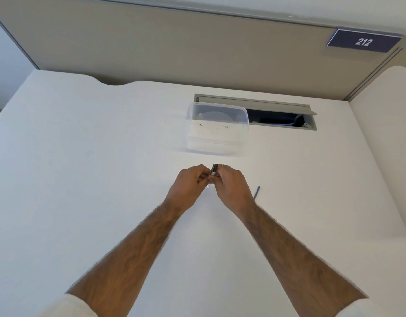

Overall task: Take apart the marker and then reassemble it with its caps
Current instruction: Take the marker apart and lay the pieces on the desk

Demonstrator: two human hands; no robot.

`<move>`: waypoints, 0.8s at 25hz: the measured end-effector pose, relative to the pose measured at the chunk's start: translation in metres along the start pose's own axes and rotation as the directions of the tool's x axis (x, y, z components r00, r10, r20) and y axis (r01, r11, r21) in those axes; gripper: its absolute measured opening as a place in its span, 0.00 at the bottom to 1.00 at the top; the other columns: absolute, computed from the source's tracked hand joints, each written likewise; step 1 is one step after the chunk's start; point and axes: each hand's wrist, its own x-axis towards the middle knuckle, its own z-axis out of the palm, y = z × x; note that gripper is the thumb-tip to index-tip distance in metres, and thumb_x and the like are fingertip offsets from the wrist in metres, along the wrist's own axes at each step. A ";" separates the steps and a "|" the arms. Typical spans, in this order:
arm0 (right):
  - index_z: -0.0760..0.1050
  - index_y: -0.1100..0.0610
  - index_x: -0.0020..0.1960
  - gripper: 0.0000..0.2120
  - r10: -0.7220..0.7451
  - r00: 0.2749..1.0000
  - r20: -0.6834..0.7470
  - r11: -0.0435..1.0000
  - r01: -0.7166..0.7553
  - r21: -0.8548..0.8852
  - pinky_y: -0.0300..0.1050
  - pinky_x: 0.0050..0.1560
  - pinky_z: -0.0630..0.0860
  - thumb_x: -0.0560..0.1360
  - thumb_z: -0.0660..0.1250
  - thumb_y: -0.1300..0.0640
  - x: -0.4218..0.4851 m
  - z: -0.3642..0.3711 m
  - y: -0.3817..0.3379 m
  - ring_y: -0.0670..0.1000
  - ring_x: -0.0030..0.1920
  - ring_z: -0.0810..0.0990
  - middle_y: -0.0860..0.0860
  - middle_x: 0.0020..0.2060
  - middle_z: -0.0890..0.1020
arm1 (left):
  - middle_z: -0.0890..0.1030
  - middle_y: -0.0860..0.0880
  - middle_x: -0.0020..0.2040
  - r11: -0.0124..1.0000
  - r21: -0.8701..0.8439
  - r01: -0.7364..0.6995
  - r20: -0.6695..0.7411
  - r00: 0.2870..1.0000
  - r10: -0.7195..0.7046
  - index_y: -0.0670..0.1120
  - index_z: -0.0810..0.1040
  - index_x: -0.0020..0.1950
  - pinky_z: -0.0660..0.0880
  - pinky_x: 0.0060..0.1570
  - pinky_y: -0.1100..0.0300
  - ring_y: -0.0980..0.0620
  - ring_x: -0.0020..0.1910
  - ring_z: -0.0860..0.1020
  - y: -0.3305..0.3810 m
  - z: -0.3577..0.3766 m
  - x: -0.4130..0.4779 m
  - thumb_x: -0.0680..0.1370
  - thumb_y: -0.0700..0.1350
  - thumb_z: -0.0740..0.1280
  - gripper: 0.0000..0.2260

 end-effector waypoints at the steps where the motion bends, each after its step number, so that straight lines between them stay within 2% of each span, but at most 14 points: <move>1: 0.76 0.60 0.46 0.07 0.001 1.000 -0.016 1.000 -0.001 0.017 0.54 0.42 0.77 0.81 0.63 0.58 0.002 0.000 0.000 0.56 0.39 0.79 0.53 0.39 0.82 | 0.86 0.61 0.43 1.000 -0.004 0.010 -0.005 1.000 -0.011 0.56 0.82 0.50 0.83 0.50 0.50 0.63 0.44 0.84 0.000 -0.001 0.001 0.80 0.48 0.70 0.03; 5: 0.75 0.60 0.45 0.07 0.004 1.000 0.007 1.000 -0.005 0.007 0.53 0.40 0.75 0.80 0.64 0.58 0.001 0.000 -0.002 0.55 0.38 0.78 0.52 0.38 0.81 | 0.87 0.59 0.46 0.998 0.023 0.062 0.011 0.998 -0.062 0.55 0.85 0.52 0.83 0.53 0.48 0.62 0.46 0.84 -0.002 -0.004 0.002 0.80 0.49 0.70 0.04; 9: 0.73 0.58 0.42 0.08 -0.010 1.000 0.007 1.000 0.010 0.003 0.45 0.36 0.67 0.80 0.65 0.57 0.003 -0.004 -0.005 0.52 0.35 0.74 0.49 0.35 0.77 | 0.86 0.60 0.46 0.997 0.004 0.073 0.023 0.997 -0.073 0.54 0.85 0.52 0.82 0.54 0.48 0.62 0.46 0.84 0.000 -0.009 0.002 0.79 0.48 0.71 0.04; 12: 0.71 0.55 0.41 0.09 -0.023 1.000 0.011 1.000 0.023 0.007 0.44 0.36 0.65 0.80 0.66 0.56 0.003 -0.010 -0.008 0.51 0.35 0.74 0.48 0.35 0.77 | 0.87 0.59 0.46 0.998 0.009 0.060 0.024 0.998 -0.061 0.54 0.85 0.52 0.82 0.53 0.47 0.60 0.46 0.85 0.004 -0.013 0.003 0.79 0.47 0.71 0.04; 16: 0.75 0.57 0.44 0.07 -0.022 0.999 -0.034 0.999 0.023 0.031 0.50 0.39 0.75 0.79 0.67 0.55 0.003 -0.018 -0.011 0.53 0.38 0.79 0.50 0.38 0.82 | 0.86 0.59 0.45 0.999 -0.028 0.018 0.006 1.000 -0.017 0.54 0.85 0.53 0.83 0.53 0.50 0.63 0.44 0.84 0.011 -0.016 0.000 0.79 0.47 0.71 0.05; 20: 0.73 0.56 0.41 0.09 -0.005 0.999 -0.044 0.996 0.009 0.089 0.53 0.41 0.78 0.78 0.69 0.55 0.002 -0.022 -0.014 0.54 0.39 0.81 0.51 0.37 0.82 | 0.87 0.59 0.46 1.000 -0.019 0.011 0.005 1.000 -0.011 0.53 0.84 0.54 0.83 0.53 0.48 0.62 0.46 0.84 0.018 -0.015 -0.002 0.78 0.47 0.71 0.06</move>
